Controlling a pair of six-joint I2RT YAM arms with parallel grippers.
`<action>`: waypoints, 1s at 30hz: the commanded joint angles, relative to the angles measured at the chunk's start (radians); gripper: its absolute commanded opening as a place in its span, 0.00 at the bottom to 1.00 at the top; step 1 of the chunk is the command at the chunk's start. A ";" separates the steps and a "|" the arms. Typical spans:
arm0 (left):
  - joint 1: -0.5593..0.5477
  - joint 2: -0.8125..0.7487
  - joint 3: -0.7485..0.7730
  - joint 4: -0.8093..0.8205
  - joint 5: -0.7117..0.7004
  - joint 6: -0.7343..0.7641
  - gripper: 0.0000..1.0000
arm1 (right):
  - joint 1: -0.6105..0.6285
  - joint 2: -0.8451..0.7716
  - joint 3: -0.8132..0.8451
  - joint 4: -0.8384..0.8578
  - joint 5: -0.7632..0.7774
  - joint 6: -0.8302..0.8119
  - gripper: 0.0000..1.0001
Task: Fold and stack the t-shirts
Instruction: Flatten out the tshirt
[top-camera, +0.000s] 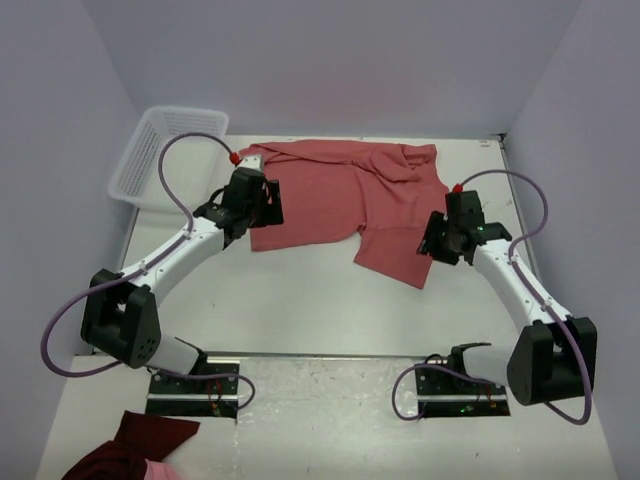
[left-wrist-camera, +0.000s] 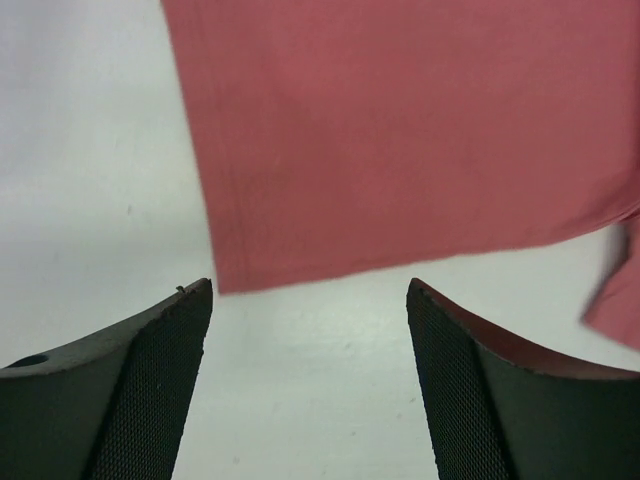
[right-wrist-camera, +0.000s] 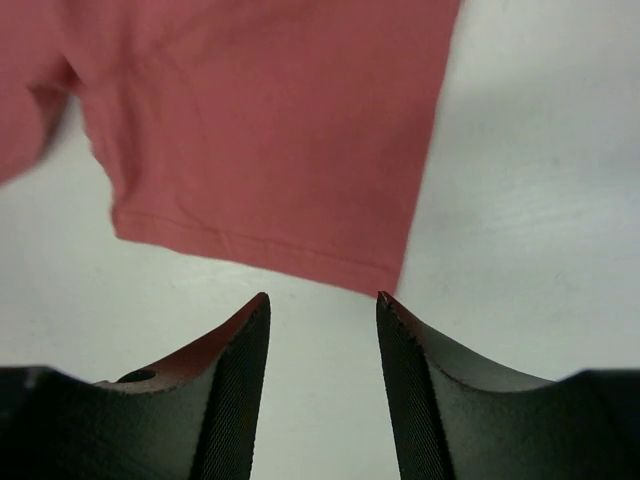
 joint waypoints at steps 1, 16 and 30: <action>0.008 -0.093 -0.065 -0.041 -0.051 -0.068 0.79 | 0.025 -0.063 -0.063 0.067 0.001 0.075 0.47; 0.006 -0.176 -0.149 -0.014 0.027 -0.079 0.82 | 0.035 0.126 -0.175 0.107 0.084 0.152 0.45; 0.006 -0.255 -0.169 -0.003 0.045 -0.065 0.84 | 0.035 0.232 -0.127 0.049 0.082 0.157 0.44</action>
